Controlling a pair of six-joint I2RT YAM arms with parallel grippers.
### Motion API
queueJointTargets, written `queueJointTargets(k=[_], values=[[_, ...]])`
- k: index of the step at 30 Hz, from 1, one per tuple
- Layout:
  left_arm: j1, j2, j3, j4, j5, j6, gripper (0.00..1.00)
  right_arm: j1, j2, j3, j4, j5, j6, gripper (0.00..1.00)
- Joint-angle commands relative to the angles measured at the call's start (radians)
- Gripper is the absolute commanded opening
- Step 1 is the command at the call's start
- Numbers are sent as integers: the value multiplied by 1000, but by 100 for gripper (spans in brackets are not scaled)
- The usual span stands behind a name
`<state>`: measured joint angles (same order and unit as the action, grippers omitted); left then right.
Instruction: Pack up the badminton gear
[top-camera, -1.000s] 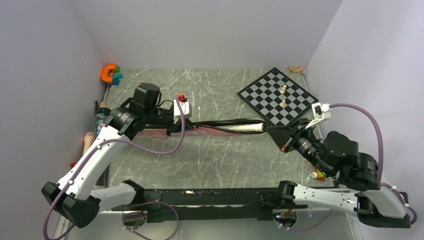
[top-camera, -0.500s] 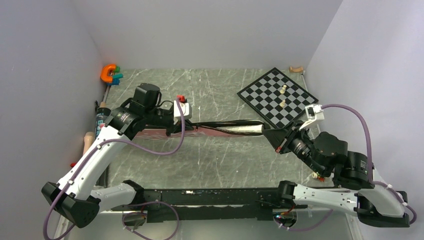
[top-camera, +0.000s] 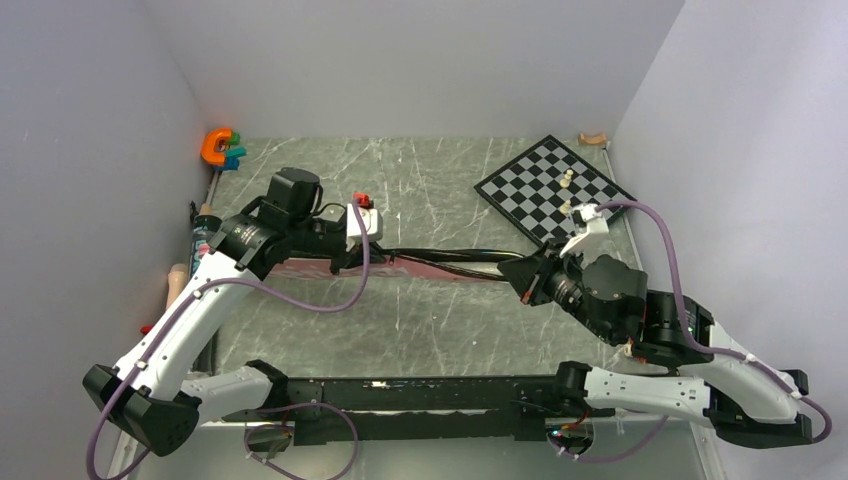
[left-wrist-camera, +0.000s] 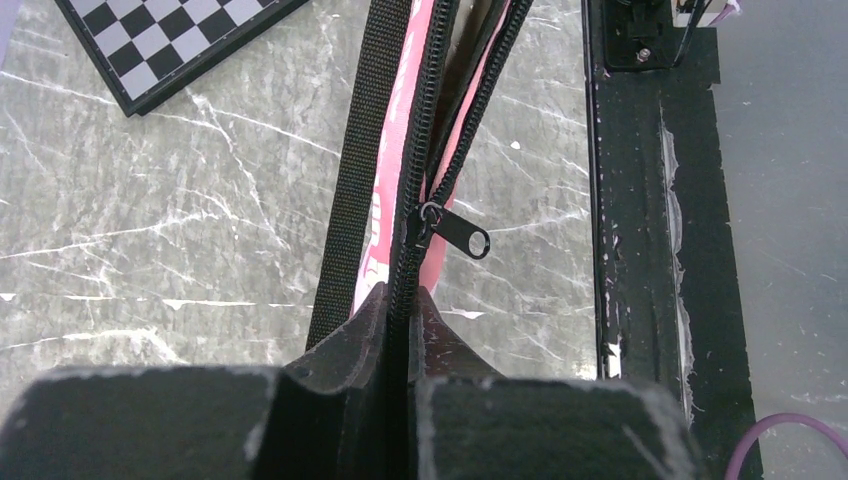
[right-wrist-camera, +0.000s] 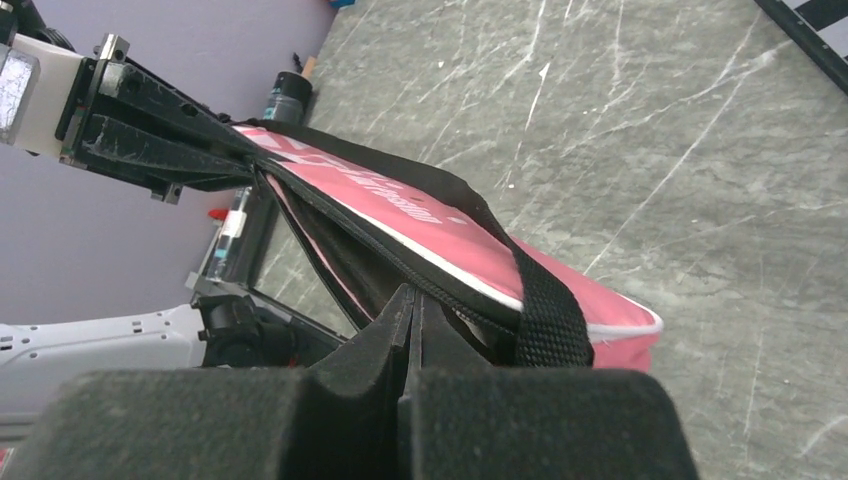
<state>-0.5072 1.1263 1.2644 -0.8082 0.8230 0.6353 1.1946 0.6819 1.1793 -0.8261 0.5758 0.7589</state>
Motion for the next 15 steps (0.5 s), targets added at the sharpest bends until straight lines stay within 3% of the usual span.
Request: queueJointTargets(k=[1, 5, 15], values=[[-3, -42, 51, 53, 98, 5, 0, 1, 51, -3, 93, -58, -21, 0], [-7, -50, 45, 27, 92, 43, 0, -1, 128, 89, 60, -84, -27, 3], [-12, -81, 20, -32, 89, 128, 0, 0, 17, 275, -149, 112, -11, 49]])
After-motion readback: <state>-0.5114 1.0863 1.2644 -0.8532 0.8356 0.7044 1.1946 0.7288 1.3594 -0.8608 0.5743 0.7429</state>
